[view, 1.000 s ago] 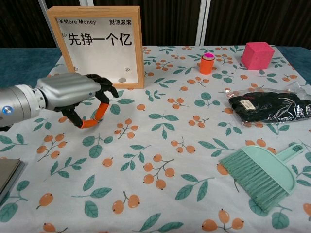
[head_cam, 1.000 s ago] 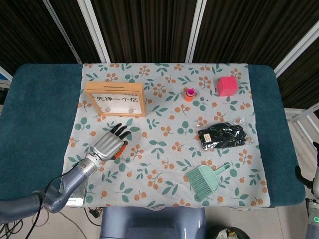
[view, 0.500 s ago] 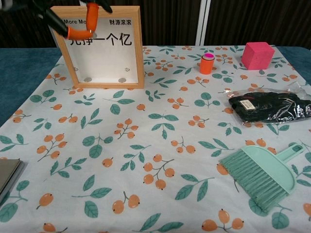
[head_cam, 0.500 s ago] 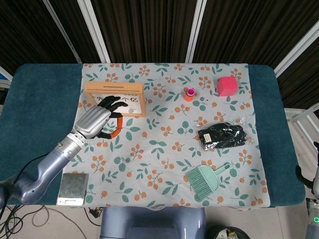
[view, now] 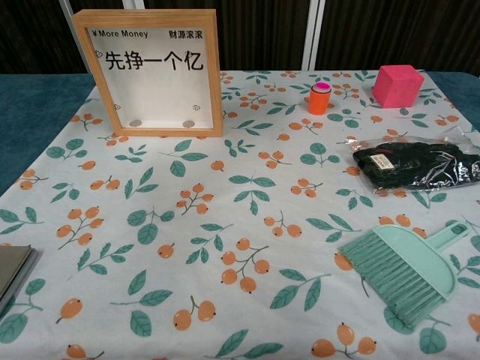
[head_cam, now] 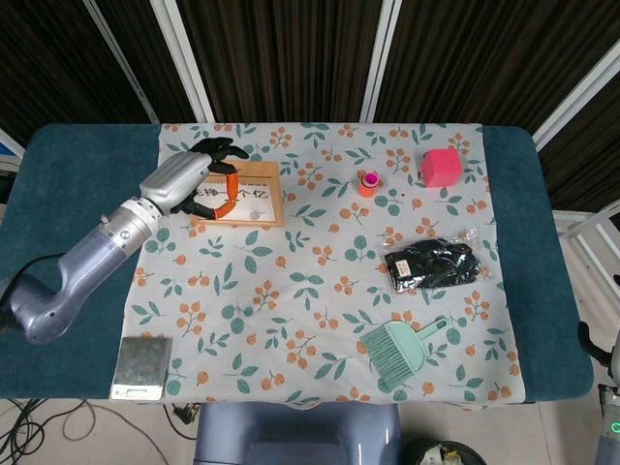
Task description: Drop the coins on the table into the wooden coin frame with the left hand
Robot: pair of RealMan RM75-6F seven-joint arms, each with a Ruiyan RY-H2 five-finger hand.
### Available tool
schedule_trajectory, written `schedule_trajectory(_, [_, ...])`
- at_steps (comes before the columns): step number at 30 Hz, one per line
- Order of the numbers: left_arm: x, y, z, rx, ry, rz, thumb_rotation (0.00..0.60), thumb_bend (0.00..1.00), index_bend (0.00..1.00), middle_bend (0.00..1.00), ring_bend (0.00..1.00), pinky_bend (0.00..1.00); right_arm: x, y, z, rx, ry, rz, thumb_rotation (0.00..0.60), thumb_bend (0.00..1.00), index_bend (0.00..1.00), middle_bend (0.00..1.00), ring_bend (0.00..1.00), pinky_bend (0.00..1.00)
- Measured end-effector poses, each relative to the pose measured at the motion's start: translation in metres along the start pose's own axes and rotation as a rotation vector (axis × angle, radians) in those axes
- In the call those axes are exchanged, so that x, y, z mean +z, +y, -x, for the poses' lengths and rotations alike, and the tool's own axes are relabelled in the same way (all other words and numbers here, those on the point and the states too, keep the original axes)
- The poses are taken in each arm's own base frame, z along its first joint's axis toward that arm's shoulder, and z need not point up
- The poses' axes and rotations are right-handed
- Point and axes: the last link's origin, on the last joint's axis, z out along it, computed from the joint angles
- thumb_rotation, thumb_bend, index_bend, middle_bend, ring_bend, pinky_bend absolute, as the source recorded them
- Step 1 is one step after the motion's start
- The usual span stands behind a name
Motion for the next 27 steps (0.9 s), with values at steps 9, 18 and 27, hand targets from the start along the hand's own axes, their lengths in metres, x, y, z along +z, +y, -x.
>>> schedule_trajectory(9, [0.021, -0.024, -0.028, -0.061, 0.002, -0.091, 0.600, 0.66, 0.80, 0.18, 0.00, 0.00, -0.001, 0.001, -0.001, -0.014, 0.008, 0.001, 0.600, 0.39, 0.17, 0.07, 0.03, 0.00])
schedule_trajectory(18, [0.026, -0.048, -0.030, -0.109, 0.014, -0.134, 0.600, 0.66, 0.80, 0.18, 0.00, 0.00, 0.000, 0.001, -0.001, -0.019, 0.011, 0.006, 0.600, 0.39, 0.17, 0.07, 0.03, 0.00])
schedule_trajectory(27, [0.032, -0.068, -0.023, -0.094, 0.022, -0.152, 0.600, 0.66, 0.81, 0.18, 0.00, 0.00, -0.001, 0.001, -0.001, -0.017, 0.008, 0.008, 0.600, 0.39, 0.17, 0.07, 0.03, 0.00])
